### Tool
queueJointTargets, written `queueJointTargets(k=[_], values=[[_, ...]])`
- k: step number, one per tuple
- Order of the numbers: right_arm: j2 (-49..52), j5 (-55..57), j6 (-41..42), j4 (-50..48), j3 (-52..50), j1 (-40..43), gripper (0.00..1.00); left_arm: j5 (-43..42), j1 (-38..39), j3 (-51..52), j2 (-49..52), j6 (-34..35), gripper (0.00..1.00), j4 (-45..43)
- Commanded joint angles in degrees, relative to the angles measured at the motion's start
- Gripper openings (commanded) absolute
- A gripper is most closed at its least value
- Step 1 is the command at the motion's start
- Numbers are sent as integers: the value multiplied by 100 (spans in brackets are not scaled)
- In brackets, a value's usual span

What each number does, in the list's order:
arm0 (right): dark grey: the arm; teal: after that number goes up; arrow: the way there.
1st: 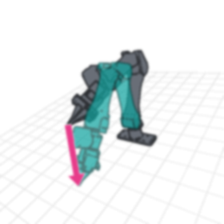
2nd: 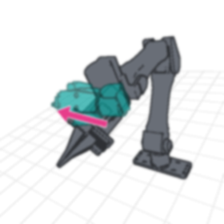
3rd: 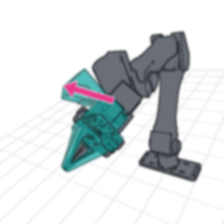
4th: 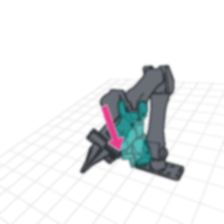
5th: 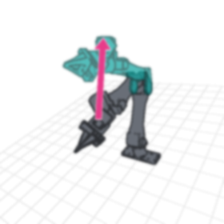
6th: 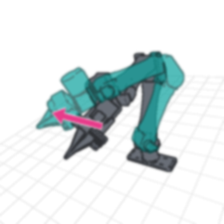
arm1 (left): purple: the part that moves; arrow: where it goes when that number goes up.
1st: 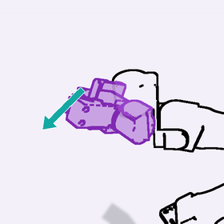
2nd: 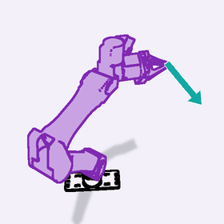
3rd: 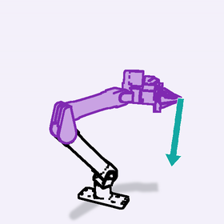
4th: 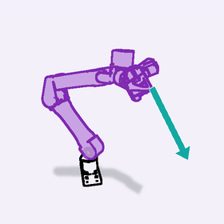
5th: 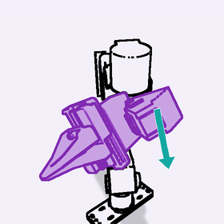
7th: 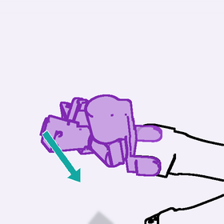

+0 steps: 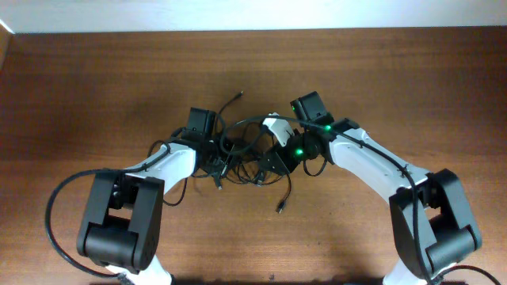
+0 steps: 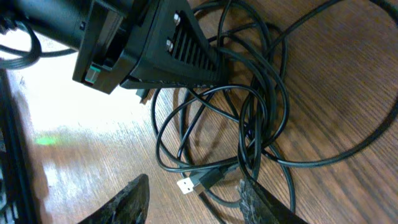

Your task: Untangle cables

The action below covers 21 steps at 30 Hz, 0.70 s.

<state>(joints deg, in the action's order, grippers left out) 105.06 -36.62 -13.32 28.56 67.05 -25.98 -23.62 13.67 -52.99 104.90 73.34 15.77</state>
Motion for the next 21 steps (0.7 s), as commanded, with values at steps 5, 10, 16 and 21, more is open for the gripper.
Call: queueJointTargets(k=[5, 10, 16, 21], values=[[407, -181, -70, -570, -4, -35, 39, 39, -31, 232, 284, 39, 0, 146], [682, -129, 26, -916, -4, -39, 39, 24, -35, 232, 284, 39, 0, 146], [977, -761, 332, -933, -4, -98, 18, -81, -35, 232, 284, 39, 0, 144], [977, -1856, 330, -581, -4, -96, 4, -85, -35, 232, 284, 42, 0, 144]])
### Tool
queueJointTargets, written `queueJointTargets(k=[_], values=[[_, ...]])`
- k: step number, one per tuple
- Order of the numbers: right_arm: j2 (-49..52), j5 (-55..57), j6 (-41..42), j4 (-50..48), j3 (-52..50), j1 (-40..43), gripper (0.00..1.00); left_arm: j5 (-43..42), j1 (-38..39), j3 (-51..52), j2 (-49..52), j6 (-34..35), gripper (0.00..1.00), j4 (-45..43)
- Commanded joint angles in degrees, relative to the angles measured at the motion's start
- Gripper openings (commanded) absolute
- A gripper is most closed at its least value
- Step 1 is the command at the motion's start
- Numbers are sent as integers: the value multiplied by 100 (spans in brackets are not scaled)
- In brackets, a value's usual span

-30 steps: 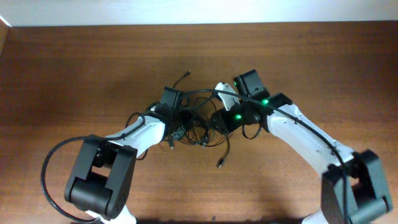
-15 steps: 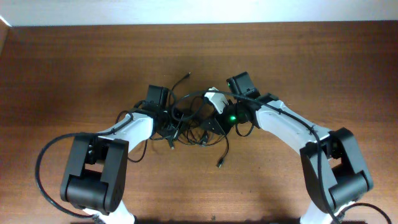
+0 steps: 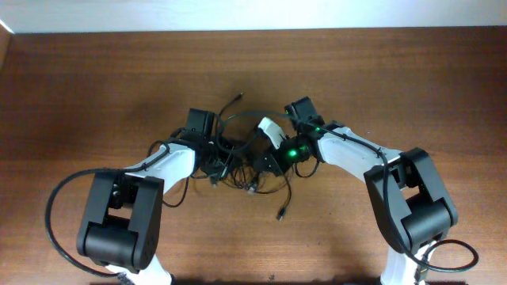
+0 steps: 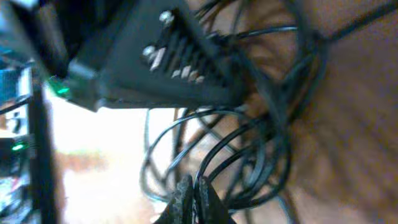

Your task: Untangle cables

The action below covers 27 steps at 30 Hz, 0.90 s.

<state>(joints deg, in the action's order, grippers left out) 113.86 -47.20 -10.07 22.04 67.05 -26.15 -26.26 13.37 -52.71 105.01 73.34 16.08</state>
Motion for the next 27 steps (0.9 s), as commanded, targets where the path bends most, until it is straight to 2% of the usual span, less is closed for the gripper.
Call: queueJointTargets(k=[1, 4, 5, 6, 7, 8, 9, 10, 13, 17, 22, 27], values=[[96, -1316, 4, 133, -4, -79, 4, 181, -4, 203, 273, 42, 0, 114], [96, -2496, 4, 160, -2, -9, 4, 208, -4, 203, 273, 39, 0, 114], [96, -2514, 7, 177, -2, 57, 4, 201, -4, 203, 273, 39, 0, 114], [96, -2068, 85, 232, -2, 94, 4, 201, -4, 203, 273, 39, 0, 114], [96, -1207, 387, 289, -2, 120, 10, 203, -4, 203, 273, 39, 0, 114], [96, -428, 520, 284, -2, 122, 29, 205, -4, 203, 273, 39, 0, 114], [96, -120, 468, 249, 0, 122, 40, 205, -4, 203, 273, 39, 1, 114], [96, -24, 435, 164, 2, 120, 44, 205, -4, 203, 273, 39, 1, 114], [96, 444, 433, -24, 2, 105, 45, 251, -4, 203, 273, 39, 1, 114], [83, 417, 459, -236, 37, 107, 44, 293, -4, 203, 273, 39, 2, 116], [81, 420, 455, 136, 592, 118, 43, 334, -2, 203, 273, 37, 2, 116], [85, 739, 452, 273, 616, 116, 39, 334, -2, 203, 273, 37, 2, 116]])
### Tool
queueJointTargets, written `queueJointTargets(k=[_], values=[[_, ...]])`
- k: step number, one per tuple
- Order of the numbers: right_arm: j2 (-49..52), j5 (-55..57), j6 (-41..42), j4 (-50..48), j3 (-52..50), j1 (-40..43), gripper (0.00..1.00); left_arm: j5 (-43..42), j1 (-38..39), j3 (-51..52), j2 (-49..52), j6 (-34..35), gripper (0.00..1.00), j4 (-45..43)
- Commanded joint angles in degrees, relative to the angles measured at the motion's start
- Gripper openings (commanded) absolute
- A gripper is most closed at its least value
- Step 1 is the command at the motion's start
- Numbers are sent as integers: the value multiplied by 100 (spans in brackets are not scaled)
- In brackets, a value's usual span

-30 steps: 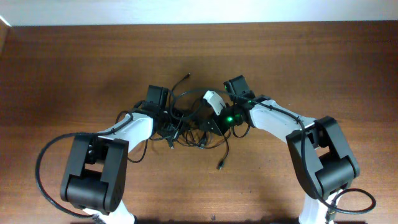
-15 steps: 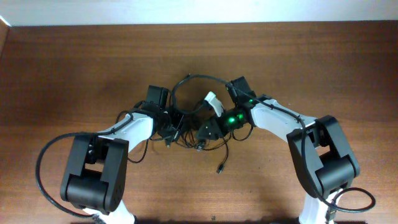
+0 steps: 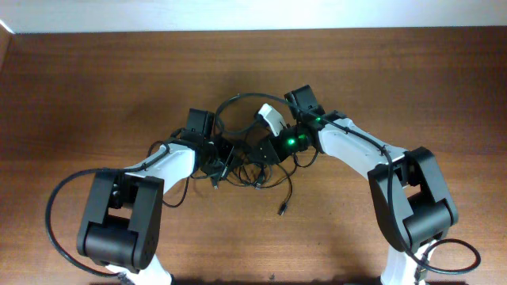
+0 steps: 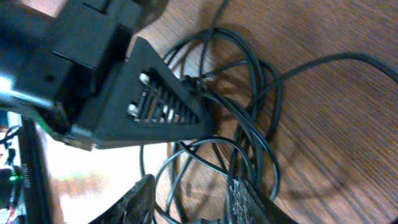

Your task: Untangle cables

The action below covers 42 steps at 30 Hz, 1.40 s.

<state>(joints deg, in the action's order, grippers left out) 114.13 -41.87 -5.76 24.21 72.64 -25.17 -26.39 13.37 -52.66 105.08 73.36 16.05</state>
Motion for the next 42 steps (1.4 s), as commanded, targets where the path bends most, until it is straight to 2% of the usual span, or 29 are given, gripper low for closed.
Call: queueJointTargets(k=[1, 5, 7, 13, 15, 18, 20, 22, 25, 26, 27, 29, 31, 34, 36, 39, 42], values=[[59, 208, 20, 72, 4, 17, 39, 345, -2, 199, 267, 37, 1, 118], [267, 46, 4, 70, -280, 2, 39, 348, -2, 199, 267, 37, 1, 118], [446, -393, 4, 166, -302, 7, 29, 350, -4, 199, 267, 37, 1, 118], [448, -1412, 2, 354, -299, 7, 28, 350, -2, 199, 267, 37, 1, 118], [450, -1478, 7, 369, -306, 2, 24, 348, -2, 199, 267, 37, 1, 118], [763, -826, 33, 302, -450, 0, 24, 348, -2, 199, 267, 37, 1, 118], [1102, -846, 260, 190, -450, 0, 25, 345, -2, 199, 267, 37, 1, 118], [1458, -850, 780, -151, -450, 0, 32, 345, -2, 199, 267, 37, 1, 120], [1451, -1152, 815, -149, -450, 2, 31, 345, -2, 199, 267, 37, 2, 142], [1453, -1185, 815, -129, -450, -13, 27, 343, -2, 199, 264, 37, 1, 142], [1451, -1377, 813, -136, -448, -37, 8, 343, -2, 199, 267, 37, 3, 142], [1449, -1932, 748, -151, -444, 24, 4, 369, -2, 199, 267, 35, 5, 160], [1349, -2496, 348, 74, -444, 289, 4, 420, -37, 199, 267, 33, 0, 157], [907, -2820, -949, 1443, -444, 935, 4, 627, -468, 199, 264, -313, 0, 157], [426, -2798, -2553, 2981, -444, 1403, 4, 627, -957, 199, 267, -450, 0, 157], [-26, -2798, -4395, 4717, -444, 1928, 4, 671, -1572, 199, 264, -448, 0, 136], [-162, -2581, -5375, 5777, -444, 2374, 4, 817, -2175, 199, 267, -544, 0, 144]])
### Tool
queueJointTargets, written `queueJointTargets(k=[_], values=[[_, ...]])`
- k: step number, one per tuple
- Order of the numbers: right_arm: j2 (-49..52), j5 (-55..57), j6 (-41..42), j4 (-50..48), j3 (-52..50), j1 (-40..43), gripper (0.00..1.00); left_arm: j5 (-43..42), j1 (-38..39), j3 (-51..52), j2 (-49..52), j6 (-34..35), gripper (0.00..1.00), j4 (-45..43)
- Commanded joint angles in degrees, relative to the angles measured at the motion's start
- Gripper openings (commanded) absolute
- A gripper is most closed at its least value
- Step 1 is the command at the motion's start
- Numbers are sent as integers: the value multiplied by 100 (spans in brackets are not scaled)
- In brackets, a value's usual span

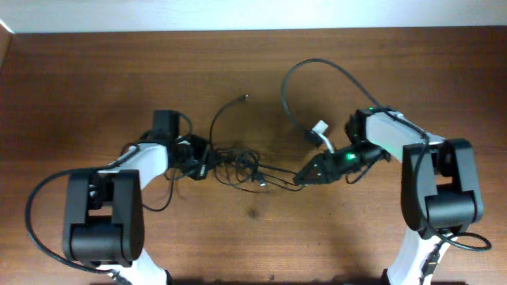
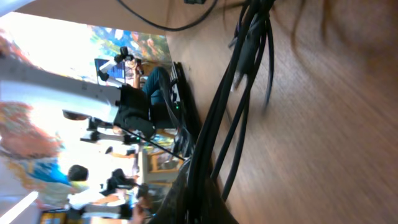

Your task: Untangle cables

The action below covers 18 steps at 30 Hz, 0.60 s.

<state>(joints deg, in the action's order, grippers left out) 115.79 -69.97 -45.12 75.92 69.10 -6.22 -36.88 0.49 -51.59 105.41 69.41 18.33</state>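
Observation:
A knot of thin black cables [image 1: 238, 162] lies mid-table. My left gripper [image 1: 201, 157] sits at the knot's left edge, fingers closed into it. From the knot, a few strands [image 1: 277, 172] run right to my right gripper [image 1: 303, 177], which is shut on them. In the right wrist view the same strands [image 2: 239, 68] lead straight out of the closed right gripper [image 2: 198, 202] across the wood. One long cable [image 1: 317, 67] arcs up and over toward the right arm. A plug end [image 1: 244, 98] points to the back.
The brown wooden table [image 1: 95, 71] carries only the cables and both arms. The right arm's forearm [image 1: 388, 131] lies to the right of the cables. Beyond the table's edge the right wrist view shows a room with people.
My right gripper was open over the knot; now it is shut on strands and sits well to the right, drawing them out. The left gripper has shifted left. The long cable now arcs far right.
Both grippers were close together at the knot, the right open above it. The right then looked pinched shut among the cables, then was open again over the pile. Now it grips strands, and the grippers are far apart with cable stretched between them.

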Motion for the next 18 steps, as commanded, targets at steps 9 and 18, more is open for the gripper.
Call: queueJointTargets(k=[9, 18], values=[[-332, 597, -844, 258, -90, 2658, 4, 874, -3040, 79, 219, -490, 0, -177], [-337, 1246, 1158, -907, -90, 2592, 4, -3705, -3263, 81, -396, -1639, 0, -3375]])
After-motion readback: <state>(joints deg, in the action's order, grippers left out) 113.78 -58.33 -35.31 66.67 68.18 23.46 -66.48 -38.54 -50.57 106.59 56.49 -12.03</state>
